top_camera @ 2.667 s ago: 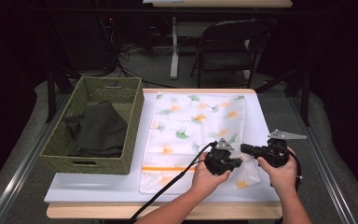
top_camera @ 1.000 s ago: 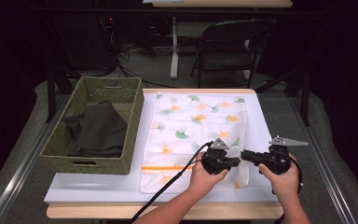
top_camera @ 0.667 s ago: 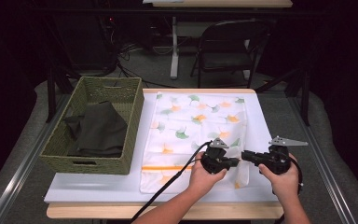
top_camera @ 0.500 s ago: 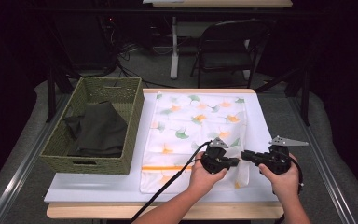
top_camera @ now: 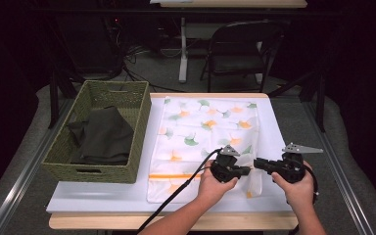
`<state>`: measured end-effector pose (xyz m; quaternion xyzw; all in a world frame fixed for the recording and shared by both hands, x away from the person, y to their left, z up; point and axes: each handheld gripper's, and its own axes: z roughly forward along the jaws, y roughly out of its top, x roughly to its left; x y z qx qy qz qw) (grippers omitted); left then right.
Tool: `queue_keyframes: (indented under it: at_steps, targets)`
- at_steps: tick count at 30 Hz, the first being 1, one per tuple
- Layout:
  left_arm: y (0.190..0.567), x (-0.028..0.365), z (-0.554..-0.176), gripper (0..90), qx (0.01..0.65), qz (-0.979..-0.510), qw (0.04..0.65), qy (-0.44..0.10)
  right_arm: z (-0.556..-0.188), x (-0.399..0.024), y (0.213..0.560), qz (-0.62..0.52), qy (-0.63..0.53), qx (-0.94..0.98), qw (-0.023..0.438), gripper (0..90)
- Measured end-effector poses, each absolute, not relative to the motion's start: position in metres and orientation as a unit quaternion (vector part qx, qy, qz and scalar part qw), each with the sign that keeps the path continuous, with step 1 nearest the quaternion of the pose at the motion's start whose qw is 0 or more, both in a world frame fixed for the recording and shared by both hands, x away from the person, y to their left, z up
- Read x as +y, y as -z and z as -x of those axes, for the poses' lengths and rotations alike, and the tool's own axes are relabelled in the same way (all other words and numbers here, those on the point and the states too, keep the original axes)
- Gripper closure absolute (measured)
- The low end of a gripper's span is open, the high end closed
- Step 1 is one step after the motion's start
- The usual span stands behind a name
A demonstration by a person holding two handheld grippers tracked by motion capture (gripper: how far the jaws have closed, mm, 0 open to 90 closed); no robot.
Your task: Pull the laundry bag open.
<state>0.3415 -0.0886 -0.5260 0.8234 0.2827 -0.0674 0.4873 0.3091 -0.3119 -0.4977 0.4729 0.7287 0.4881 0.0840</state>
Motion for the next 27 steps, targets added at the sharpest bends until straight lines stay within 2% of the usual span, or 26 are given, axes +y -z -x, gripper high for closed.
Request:
queue_keyframes:
  at_steps: [27]
  targets:
    - [0.543,-0.069,-0.344,90.0,0.312,-0.822,0.471,0.066,-0.307,-0.316,0.495,-0.475,-0.489,0.725,0.096,82.9]
